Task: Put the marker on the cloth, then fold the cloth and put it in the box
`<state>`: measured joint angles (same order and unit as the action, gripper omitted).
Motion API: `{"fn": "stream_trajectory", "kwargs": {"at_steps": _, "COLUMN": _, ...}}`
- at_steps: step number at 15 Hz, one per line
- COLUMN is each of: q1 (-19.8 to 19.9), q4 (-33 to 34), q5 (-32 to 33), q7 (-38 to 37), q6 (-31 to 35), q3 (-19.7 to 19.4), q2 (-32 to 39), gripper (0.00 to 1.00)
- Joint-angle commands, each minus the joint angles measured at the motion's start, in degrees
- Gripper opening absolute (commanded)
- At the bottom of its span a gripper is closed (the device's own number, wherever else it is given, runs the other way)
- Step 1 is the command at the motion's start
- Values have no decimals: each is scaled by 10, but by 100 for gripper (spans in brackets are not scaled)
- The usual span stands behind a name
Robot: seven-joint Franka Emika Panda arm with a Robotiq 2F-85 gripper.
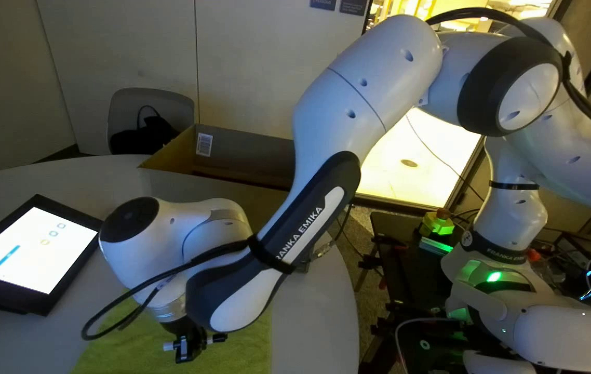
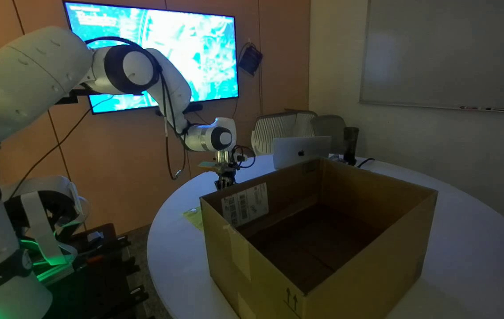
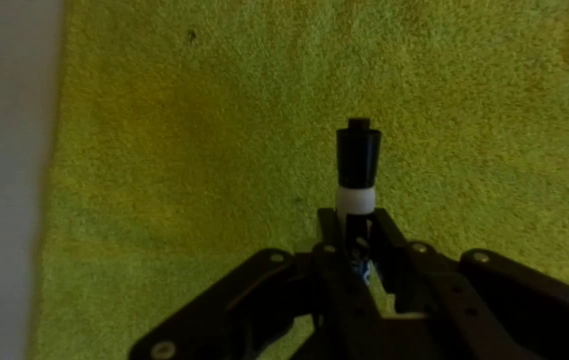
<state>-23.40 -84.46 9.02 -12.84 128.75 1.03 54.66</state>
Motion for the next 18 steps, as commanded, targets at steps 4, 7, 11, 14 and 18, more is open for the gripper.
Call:
{"fn": "stream_trajectory", "kwargs": {"at_steps": 4, "q1": -22, "q4": -67, "q5": 24, "q7": -122, "q6": 83, "q3": -43, "q2": -5, "gripper": 8}}
{"fn": "stream_trajectory", "kwargs": {"at_steps": 7, "q1": -30, "q4": -83, "q5": 21, "q7": -159, "q6": 104, "q3": -54, "q2": -8, "gripper": 8}}
{"fn": "stream_trajectory", "kwargs": {"at_steps": 11, "q1": -37, "q4": -98, "q5": 17, "q7": -184, "q6": 109, "q3": -57, "q2": -19, "gripper": 40}}
{"fn": "stream_trajectory", "kwargs": {"at_steps": 14, "q1": -36, "q4": -133, "q5": 17, "q7": -186, "q6": 119, "q3": -56, "q2": -51, "gripper": 56}}
{"fn": "stream_trajectory", "kwargs": {"at_steps": 18, "q1": -33, "q4": -210, "q5": 24, "q7": -183, "q6": 130, "q3": -60, "q2": -126, "gripper": 89}}
